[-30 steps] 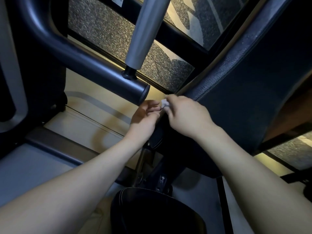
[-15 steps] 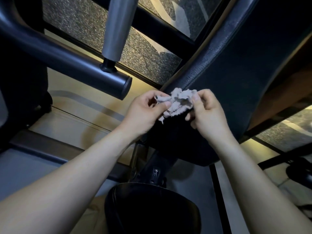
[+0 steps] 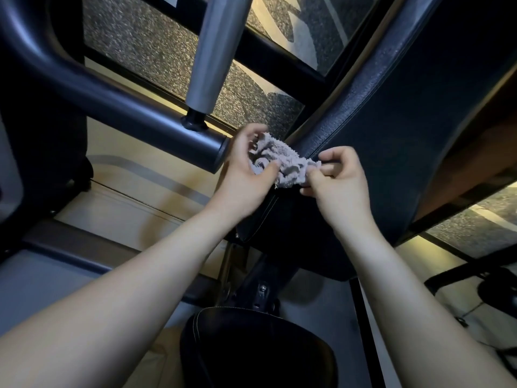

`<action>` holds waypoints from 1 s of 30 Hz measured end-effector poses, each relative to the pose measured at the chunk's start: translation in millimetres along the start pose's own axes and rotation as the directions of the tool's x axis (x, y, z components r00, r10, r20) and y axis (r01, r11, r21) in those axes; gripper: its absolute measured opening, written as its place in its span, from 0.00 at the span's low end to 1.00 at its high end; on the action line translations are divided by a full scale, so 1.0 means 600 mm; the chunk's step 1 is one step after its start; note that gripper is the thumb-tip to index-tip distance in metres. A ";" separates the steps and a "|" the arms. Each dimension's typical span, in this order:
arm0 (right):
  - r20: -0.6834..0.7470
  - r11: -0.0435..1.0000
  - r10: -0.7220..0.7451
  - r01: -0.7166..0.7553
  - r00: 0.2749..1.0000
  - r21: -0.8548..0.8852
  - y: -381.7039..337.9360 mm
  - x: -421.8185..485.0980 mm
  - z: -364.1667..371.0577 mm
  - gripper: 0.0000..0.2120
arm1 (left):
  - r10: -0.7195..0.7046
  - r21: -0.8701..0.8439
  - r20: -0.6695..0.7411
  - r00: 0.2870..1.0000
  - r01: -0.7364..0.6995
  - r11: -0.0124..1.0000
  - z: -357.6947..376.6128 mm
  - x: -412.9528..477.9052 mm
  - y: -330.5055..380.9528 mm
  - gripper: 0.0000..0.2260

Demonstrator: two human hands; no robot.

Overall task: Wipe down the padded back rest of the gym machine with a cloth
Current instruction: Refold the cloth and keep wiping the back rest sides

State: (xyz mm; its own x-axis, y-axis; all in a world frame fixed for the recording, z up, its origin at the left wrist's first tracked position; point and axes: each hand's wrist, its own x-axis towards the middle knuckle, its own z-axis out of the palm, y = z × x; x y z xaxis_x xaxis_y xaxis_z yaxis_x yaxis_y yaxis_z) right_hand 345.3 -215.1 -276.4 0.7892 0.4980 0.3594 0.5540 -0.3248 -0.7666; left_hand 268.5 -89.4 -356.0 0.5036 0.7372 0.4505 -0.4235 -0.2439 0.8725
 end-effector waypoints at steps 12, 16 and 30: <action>0.065 0.865 -0.231 0.235 0.971 -0.444 0.059 -0.009 -0.015 0.03 | -0.068 0.299 0.207 0.976 0.003 0.954 0.041 -0.011 -0.046 0.34; 0.090 0.799 -0.333 0.331 0.939 -0.502 0.069 -0.008 -0.036 0.00 | -0.064 0.343 0.266 0.962 -0.032 0.939 0.064 0.005 -0.055 0.30; 0.193 0.462 -0.504 0.451 0.842 -0.763 0.060 0.064 -0.055 0.26 | 0.153 0.382 0.275 0.949 -0.254 0.888 0.062 0.007 -0.088 0.23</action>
State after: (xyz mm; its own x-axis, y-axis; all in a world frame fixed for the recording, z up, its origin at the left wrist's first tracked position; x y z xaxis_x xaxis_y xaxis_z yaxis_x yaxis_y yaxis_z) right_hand 404.5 -234.2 -272.3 0.3345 0.7380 0.5861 0.8144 -0.5393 0.2142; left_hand 321.1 -97.0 -393.1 0.6204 0.4886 0.6135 -0.2167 -0.6450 0.7328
